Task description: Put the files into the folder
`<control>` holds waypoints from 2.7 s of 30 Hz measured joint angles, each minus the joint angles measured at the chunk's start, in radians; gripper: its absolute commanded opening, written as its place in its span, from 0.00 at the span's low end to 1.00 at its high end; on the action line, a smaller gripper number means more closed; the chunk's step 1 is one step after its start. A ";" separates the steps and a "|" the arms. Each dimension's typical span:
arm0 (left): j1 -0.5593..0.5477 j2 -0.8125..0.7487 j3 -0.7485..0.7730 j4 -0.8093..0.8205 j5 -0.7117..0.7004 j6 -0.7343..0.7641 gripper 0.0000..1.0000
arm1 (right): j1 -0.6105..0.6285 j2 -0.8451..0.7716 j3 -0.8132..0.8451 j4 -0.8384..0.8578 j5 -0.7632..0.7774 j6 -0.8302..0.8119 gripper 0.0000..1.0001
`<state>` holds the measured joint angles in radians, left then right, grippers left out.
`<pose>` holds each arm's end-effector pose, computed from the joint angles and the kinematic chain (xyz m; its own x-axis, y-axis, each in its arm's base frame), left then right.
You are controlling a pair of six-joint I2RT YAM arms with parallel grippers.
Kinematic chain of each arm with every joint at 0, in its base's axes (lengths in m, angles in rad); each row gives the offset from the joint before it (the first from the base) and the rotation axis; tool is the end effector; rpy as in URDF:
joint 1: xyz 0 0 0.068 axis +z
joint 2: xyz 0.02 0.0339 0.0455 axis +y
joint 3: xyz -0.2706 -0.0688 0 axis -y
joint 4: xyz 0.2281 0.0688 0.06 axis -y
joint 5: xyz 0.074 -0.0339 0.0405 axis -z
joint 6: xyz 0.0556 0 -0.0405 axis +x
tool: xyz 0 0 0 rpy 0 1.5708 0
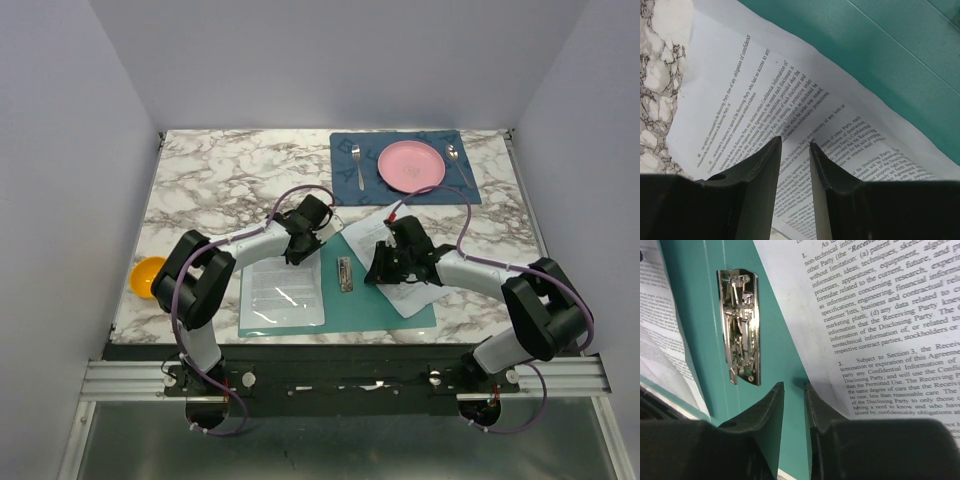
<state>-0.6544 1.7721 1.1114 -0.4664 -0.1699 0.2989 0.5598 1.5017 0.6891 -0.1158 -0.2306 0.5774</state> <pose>0.2805 -0.2033 0.1697 -0.5251 0.7687 -0.3653 0.7293 0.6277 0.2724 0.2292 0.1587 0.1565 -0.9140 0.0544 -0.4021 -0.1600 0.8623 0.4804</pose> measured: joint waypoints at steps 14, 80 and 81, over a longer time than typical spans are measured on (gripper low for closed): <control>0.006 -0.124 0.123 -0.108 0.029 -0.056 0.48 | 0.061 0.029 0.026 0.085 -0.055 0.072 0.57; -0.027 -0.319 0.085 -0.231 0.235 -0.209 0.40 | 0.147 0.154 0.219 -0.070 0.130 0.208 0.29; -0.031 -0.312 0.085 -0.224 0.246 -0.214 0.40 | 0.142 0.160 0.218 -0.057 0.122 0.207 0.29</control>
<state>-0.6853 1.4605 1.1965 -0.6903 0.0765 0.0849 0.7013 1.6615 0.9073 -0.1730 -0.1085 0.7845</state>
